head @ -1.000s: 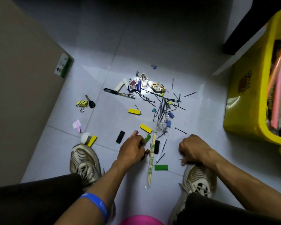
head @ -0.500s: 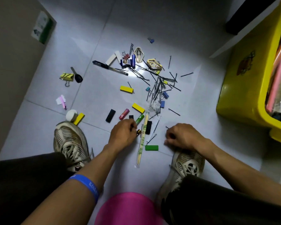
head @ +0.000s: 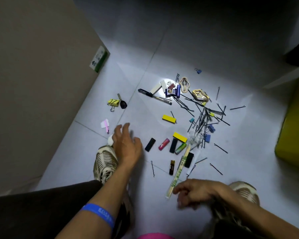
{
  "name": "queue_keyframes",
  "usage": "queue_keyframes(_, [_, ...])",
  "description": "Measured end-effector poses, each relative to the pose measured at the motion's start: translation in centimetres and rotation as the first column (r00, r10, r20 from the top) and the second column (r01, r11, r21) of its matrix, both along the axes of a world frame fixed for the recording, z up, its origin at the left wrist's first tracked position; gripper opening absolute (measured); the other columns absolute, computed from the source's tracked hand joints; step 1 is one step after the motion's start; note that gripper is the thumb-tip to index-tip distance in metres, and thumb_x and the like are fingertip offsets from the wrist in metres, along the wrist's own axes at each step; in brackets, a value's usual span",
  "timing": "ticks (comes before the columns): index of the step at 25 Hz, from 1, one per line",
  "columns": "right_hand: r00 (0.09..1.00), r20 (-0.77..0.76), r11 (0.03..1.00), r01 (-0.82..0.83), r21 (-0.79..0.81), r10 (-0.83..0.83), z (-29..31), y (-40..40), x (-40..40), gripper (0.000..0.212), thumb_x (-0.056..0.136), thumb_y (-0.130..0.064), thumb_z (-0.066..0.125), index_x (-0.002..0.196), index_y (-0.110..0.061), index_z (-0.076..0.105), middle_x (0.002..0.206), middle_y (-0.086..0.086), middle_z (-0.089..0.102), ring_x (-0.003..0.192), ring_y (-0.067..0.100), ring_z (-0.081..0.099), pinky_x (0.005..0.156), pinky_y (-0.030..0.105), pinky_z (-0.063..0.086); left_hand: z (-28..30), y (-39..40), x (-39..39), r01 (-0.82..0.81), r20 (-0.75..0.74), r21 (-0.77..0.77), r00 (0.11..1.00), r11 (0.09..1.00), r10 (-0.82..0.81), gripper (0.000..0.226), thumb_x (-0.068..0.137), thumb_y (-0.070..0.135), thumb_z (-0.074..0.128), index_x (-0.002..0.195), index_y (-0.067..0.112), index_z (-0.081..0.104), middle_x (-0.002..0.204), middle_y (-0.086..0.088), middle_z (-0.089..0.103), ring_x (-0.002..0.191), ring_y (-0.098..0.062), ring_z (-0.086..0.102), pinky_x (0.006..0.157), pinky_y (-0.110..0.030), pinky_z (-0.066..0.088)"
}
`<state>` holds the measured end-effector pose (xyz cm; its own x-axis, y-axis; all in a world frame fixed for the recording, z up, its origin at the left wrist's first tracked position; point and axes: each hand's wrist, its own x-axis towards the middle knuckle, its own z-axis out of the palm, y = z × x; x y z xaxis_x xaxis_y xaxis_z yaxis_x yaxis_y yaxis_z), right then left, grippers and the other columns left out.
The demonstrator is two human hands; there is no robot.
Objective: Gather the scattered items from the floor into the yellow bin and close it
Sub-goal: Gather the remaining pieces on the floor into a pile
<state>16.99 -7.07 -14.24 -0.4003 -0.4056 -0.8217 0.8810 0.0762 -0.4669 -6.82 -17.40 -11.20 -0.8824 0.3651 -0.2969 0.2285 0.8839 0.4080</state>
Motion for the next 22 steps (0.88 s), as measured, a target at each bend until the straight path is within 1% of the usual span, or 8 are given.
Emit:
queue_keyframes(4, [0.870, -0.066, 0.873, 0.485, -0.057, -0.488, -0.3, -0.6, -2.5, 0.041, 0.088, 0.001, 0.065, 0.124, -0.013, 0.054, 0.119, 0.009, 0.067, 0.100, 0.015, 0.063, 0.086, 0.026, 0.052, -1.0, -0.8, -2.7, -0.119, 0.170, -0.262, 0.971, 0.958, 0.167, 0.073, 0.096, 0.034, 0.049, 0.155, 0.029, 0.006, 0.164, -0.003, -0.006, 0.150, -0.031, -0.003, 0.121, -0.051, 0.006])
queue_keyframes(7, [0.722, -0.176, 0.731, 0.682, 0.018, -0.669, 0.5, 2.0, -4.2, 0.032, 0.088, 0.003, 0.064, 0.117, -0.008, 0.062, 0.115, 0.013, 0.069, 0.098, 0.017, 0.066, 0.082, 0.025, 0.054, -1.5, 0.7, -1.0, 0.033, 0.331, -0.047, 0.943, 0.998, -0.016, 0.068, 0.100, 0.039, 0.042, 0.155, 0.035, 0.002, 0.163, 0.006, -0.012, 0.150, -0.021, -0.010, 0.116, -0.039, -0.001])
queue_keyframes(10, [0.898, -0.081, 0.902, 0.432, -0.027, -0.433, 0.9, 3.1, -3.8, 0.014, 0.090, -0.006, 0.061, 0.101, -0.001, 0.069, 0.099, 0.020, 0.073, 0.081, 0.024, 0.067, 0.068, 0.030, 0.054, -1.1, 1.6, 1.5, 0.186, 0.287, 0.181, 0.929, 0.966, -0.233, 0.063, 0.099, 0.036, 0.047, 0.154, 0.035, 0.015, 0.164, 0.007, 0.000, 0.150, -0.015, 0.001, 0.115, -0.031, 0.004])
queue_keyframes(13, [0.998, -0.065, 0.973, -0.006, 0.230, 0.022, 0.2, 3.6, -1.8, 0.008, 0.080, -0.023, 0.066, 0.077, -0.020, 0.072, 0.077, 0.003, 0.074, 0.067, 0.012, 0.063, 0.057, 0.020, 0.048, -1.4, 1.1, -1.7, 0.022, 0.059, 0.085, 0.998, 0.996, -0.027, 0.067, 0.097, 0.036, 0.049, 0.153, 0.035, 0.013, 0.164, 0.005, 0.002, 0.149, -0.020, 0.005, 0.115, -0.040, 0.013])
queue_keyframes(15, [0.976, -0.106, 0.916, 0.217, 0.337, -0.192, -0.3, 4.1, -1.6, 0.002, 0.076, -0.021, 0.069, 0.076, -0.020, 0.070, 0.077, 0.002, 0.074, 0.064, 0.009, 0.063, 0.060, 0.023, 0.049, -1.7, -0.1, -5.7, -0.258, 0.085, -0.067, 0.961, 0.964, 0.263, 0.072, 0.097, 0.038, 0.047, 0.154, 0.034, 0.004, 0.165, 0.001, -0.006, 0.150, -0.024, -0.003, 0.118, -0.046, 0.012])
queue_keyframes(17, [0.918, -0.251, 0.834, 0.385, 0.394, -0.306, -0.2, 4.4, -2.9, 0.009, 0.078, -0.018, 0.068, 0.086, -0.022, 0.071, 0.079, -0.005, 0.072, 0.071, 0.007, 0.064, 0.069, 0.024, 0.050, -2.2, -0.8, -7.8, -0.333, 0.249, -0.197, 0.893, 0.922, 0.375, 0.072, 0.098, 0.045, 0.040, 0.155, 0.029, -0.001, 0.164, -0.001, -0.012, 0.150, -0.025, -0.011, 0.119, -0.048, 0.009])
queue_keyframes(20, [0.866, -0.357, 0.819, 0.468, 0.331, -0.351, 1.0, 5.4, -5.6, 0.023, 0.085, -0.006, 0.061, 0.091, -0.025, 0.070, 0.086, -0.008, 0.070, 0.082, 0.009, 0.065, 0.074, 0.022, 0.050, -2.5, 1.5, -4.6, -0.048, 0.377, -0.065, 0.924, 0.997, 0.069, 0.070, 0.100, 0.053, 0.032, 0.155, 0.030, -0.005, 0.161, 0.006, -0.021, 0.147, -0.017, -0.022, 0.117, -0.040, -0.004])
queue_keyframes(22, [0.821, -0.434, 0.788, 0.525, 0.321, -0.370, 1.9, 6.8, -6.2, 0.025, 0.087, -0.004, 0.061, 0.087, -0.026, 0.072, 0.081, -0.005, 0.072, 0.074, 0.010, 0.066, 0.064, 0.024, 0.052, -2.7, 2.9, -1.0, 0.118, 0.311, 0.083, 0.940, 0.990, -0.138, 0.066, 0.100, 0.049, 0.035, 0.155, 0.032, 0.001, 0.163, 0.008, -0.014, 0.149, -0.013, -0.015, 0.119, -0.036, -0.003])
